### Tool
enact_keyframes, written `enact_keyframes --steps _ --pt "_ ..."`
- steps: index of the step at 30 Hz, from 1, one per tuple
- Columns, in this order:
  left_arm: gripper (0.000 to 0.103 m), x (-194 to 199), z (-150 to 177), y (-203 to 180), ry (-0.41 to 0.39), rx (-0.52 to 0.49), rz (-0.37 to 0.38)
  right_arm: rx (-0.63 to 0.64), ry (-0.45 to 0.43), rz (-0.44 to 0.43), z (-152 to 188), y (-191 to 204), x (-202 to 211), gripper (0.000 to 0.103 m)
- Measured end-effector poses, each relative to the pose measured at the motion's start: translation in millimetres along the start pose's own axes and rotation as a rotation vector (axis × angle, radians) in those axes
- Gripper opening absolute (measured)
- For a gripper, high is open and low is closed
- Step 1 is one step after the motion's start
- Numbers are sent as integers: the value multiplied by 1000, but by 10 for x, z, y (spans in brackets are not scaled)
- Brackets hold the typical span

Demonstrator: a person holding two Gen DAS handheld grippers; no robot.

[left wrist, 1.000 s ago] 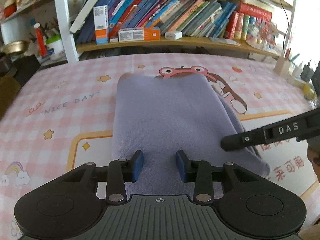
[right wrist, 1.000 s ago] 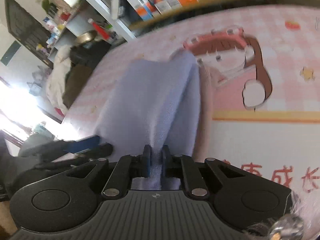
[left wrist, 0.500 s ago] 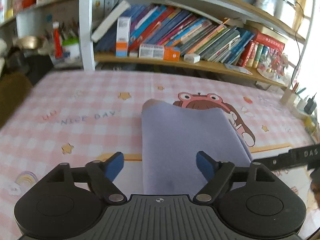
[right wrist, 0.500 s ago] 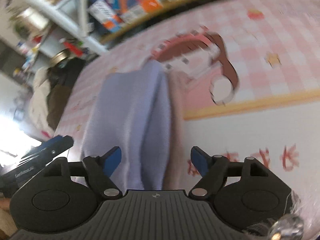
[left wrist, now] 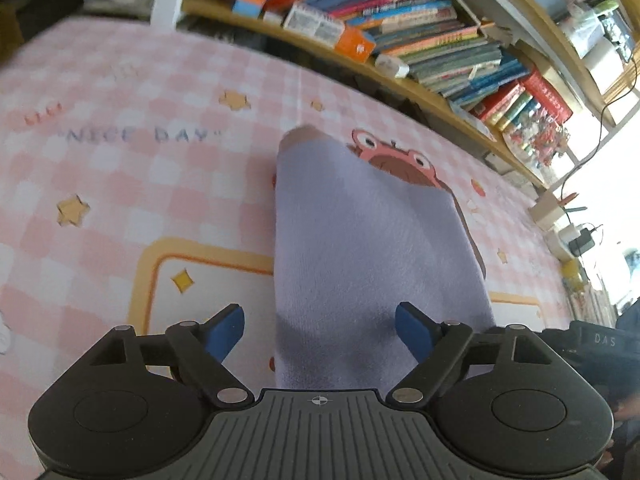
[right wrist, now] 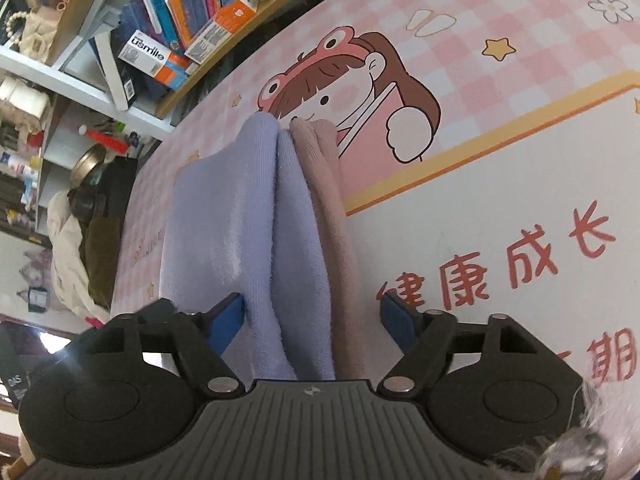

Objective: Fold clothes

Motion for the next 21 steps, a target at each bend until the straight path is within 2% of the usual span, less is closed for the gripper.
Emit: enact_keyframes --steps 2,4,5,9,10,12,15,17,19,21 --pt "84 -60 8 5 11 22 48 -22 7 -21 14 11 -45 61" --pt "78 -122 8 5 19 38 92 -35 5 -37 14 33 -85 60" --pt "77 -139 -3 1 18 37 103 -42 2 -42 9 45 -103 56" --pt "63 -153 -42 -2 18 25 92 -50 1 -47 10 77 -170 39" --pt "56 -122 -53 -41 9 -4 77 -21 -11 -39 30 123 -156 35" --pt "50 -55 -77 -125 -9 -66 46 103 -57 -8 92 298 -83 31" --pt "49 13 -107 -290 -29 -166 7 392 -141 61 238 655 20 28" --pt "49 5 -98 -297 -17 -178 4 496 -155 85 322 750 19 28" --pt "52 -31 -82 -220 2 -136 17 456 -128 93 300 661 -33 28" --pt "57 -58 -60 -116 9 -68 46 360 -109 85 222 491 -56 33"
Point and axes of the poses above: each gripper's, at about its wrist camera, not at the fingertips, and x roughly against the way its jaws point, y to its left, z to its underside, the point moved 5 cm from there along -x, roughly the way its jaws point, and after that the axes turned 10 degrees about -x, right-handed, at the moved point
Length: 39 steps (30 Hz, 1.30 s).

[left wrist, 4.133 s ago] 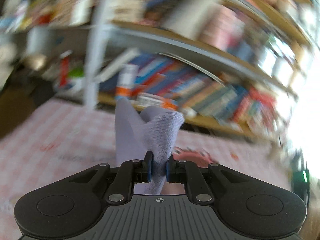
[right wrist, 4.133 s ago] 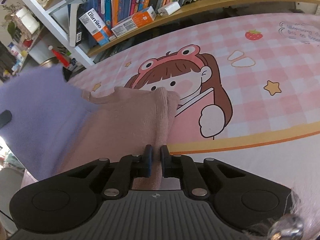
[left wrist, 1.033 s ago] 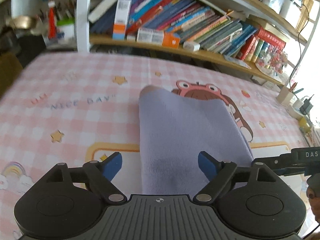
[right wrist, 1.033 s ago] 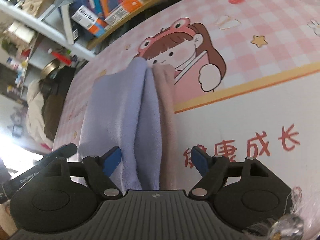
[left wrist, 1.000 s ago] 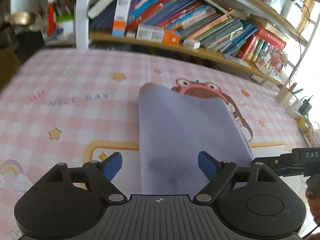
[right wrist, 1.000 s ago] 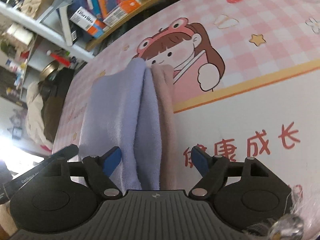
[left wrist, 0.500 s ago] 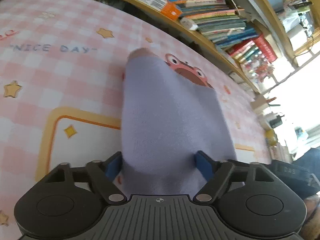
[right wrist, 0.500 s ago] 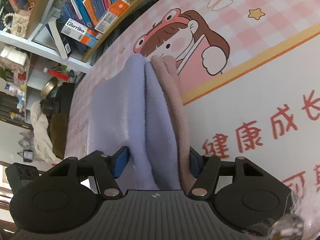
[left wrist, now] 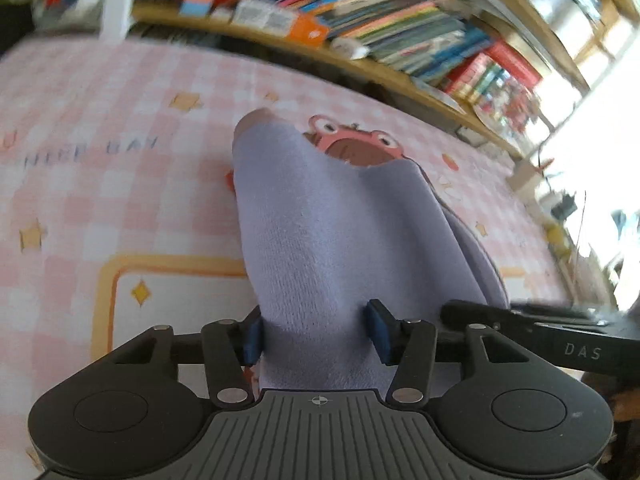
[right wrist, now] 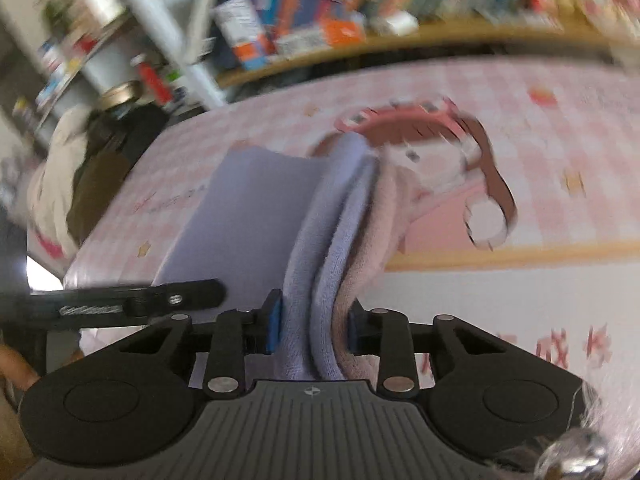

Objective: Fold clothes

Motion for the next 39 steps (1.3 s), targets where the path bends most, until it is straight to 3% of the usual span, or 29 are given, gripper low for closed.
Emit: enact_keyframes --steps 2,5,8,10,13,16,24,39 --pt "59 -13 28 77 -1 50 27 -113 33 -23 8 -196 -46 44" --pt "65 -57 72 122 5 92 41 -249 68 -76 24 -407 -112 52" --pt "69 -91 78 100 0 101 42 -289 80 -125 11 -432 -156 54" --pt "67 -112 78 74 -4 101 35 -276 92 -152 -13 -401 -204 54" --pt "60 -122 79 15 -8 83 -3 -231 116 -157 -35 -336 -257 39" --pt "51 -41 79 -55 -39 65 -28 -147 83 -160 -58 -238 -179 32" --pt "50 167 88 -385 -125 16 -47 32 -12 -171 -80 -142 180 30" --pt "50 89 190 -999 -143 -20 -92 62 -25 -189 -55 -573 542 30"
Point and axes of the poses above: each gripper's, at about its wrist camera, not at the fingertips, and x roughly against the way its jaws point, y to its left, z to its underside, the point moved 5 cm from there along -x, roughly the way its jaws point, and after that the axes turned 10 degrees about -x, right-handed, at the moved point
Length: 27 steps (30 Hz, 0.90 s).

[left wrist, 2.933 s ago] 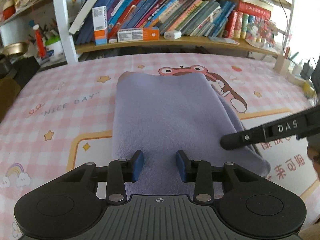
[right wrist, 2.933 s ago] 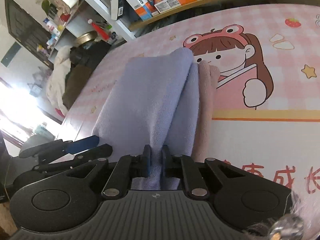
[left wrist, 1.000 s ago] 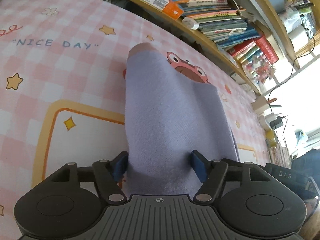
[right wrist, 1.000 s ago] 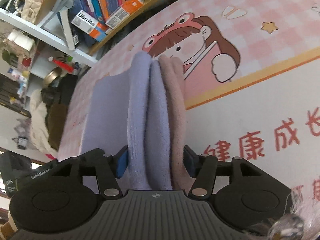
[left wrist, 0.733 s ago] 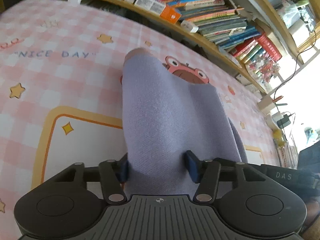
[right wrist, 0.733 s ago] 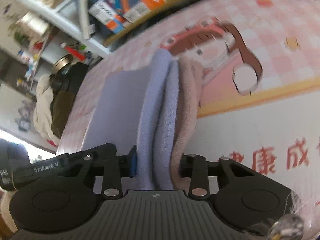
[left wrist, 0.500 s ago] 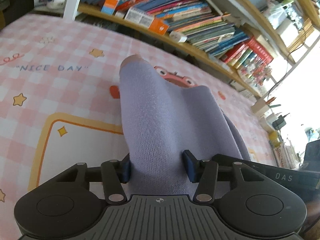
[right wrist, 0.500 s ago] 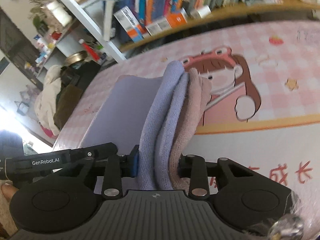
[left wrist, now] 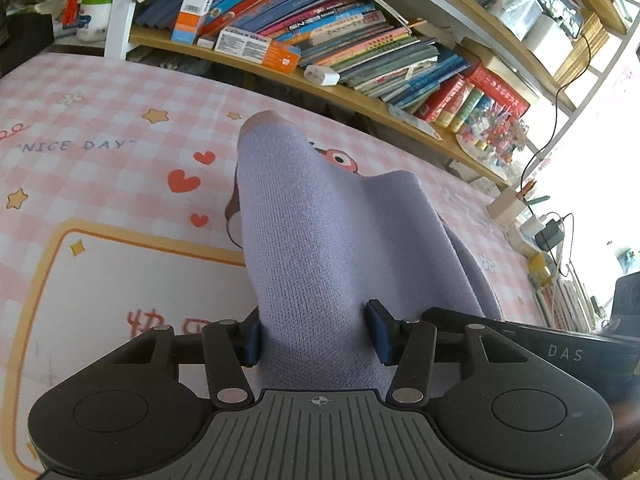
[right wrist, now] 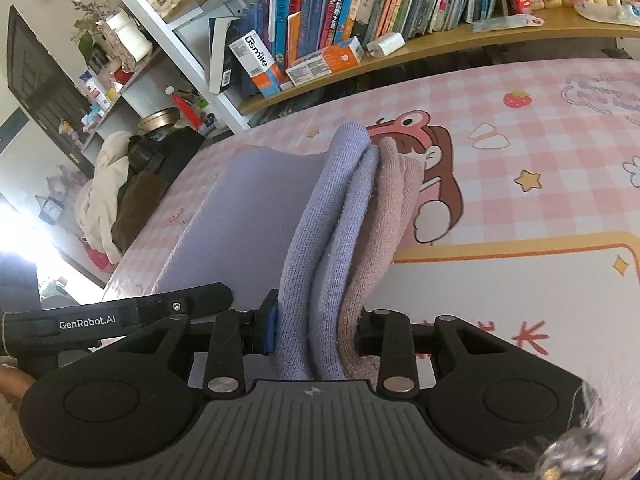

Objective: Fold clothes

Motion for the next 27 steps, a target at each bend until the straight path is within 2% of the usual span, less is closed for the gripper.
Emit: enact_keyframes --steps 9,15,27 --pt "50 40 -32 -109 -15 -21 -13 2 -19 -21 -18 -30 72 30" --pt "50 52 -102 66 -13 -36 2 -12 -36 -9 -14 101 -39 30" --pt "50 159 -350 684 6 -73 70 -53 -84 40 3 612 -408 30"
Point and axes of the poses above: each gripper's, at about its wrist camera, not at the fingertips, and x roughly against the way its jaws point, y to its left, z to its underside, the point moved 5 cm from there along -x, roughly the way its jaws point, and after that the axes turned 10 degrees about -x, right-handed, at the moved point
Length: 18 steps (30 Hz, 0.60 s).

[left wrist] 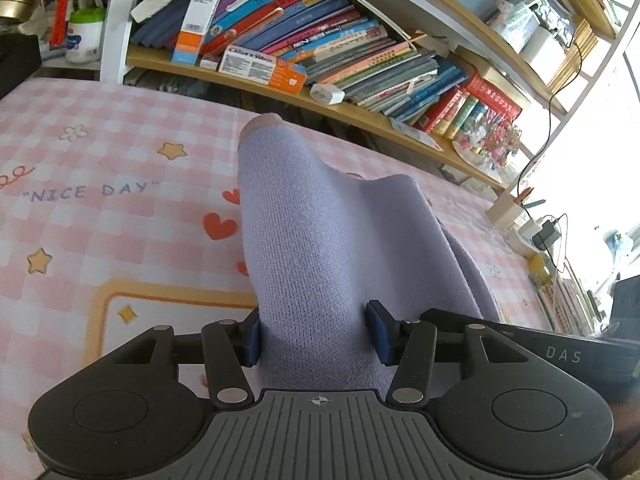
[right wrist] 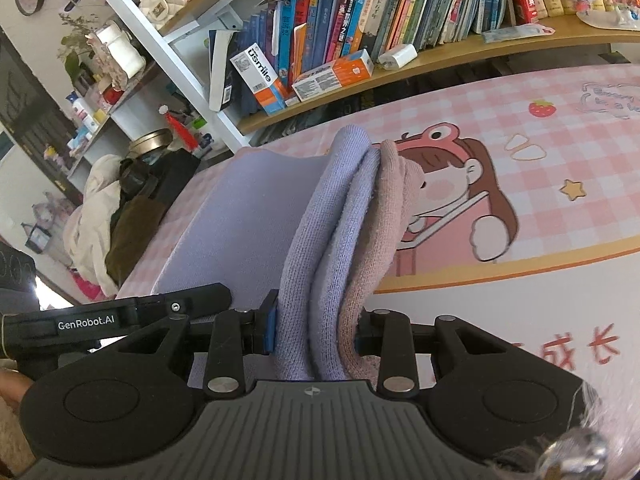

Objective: Fold clothes

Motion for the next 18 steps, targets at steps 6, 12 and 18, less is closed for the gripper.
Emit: enact_keyframes --steps 6,12,18 --pt "50 32 -22 293 16 -14 38 -23 -24 35 94 229 -156 30" --pt "50 67 23 568 32 -22 67 -44 -36 65 221 419 -316 30" --pt "50 83 -40 865 9 23 98 -20 -33 79 162 663 -504 30"
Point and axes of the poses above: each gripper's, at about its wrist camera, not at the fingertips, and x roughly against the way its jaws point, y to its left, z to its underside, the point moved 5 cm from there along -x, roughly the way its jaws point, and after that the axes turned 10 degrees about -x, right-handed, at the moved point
